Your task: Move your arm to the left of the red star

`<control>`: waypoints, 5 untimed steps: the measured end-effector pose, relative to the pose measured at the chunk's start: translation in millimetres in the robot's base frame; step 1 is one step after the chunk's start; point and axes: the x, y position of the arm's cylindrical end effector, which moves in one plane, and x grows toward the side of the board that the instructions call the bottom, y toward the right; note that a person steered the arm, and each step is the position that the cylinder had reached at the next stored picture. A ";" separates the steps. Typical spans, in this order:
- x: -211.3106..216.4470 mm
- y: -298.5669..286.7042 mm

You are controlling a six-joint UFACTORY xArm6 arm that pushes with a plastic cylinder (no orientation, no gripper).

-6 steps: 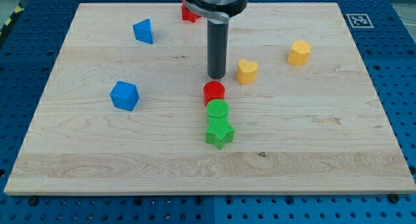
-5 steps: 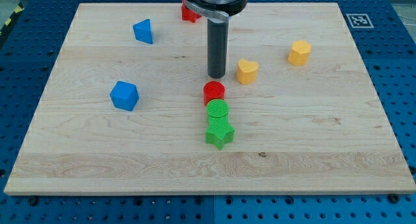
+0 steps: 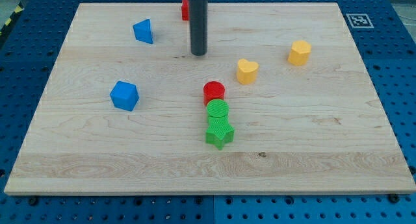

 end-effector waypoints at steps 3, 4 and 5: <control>-62.1 -65.0; -69.2 -65.0; -76.0 -65.0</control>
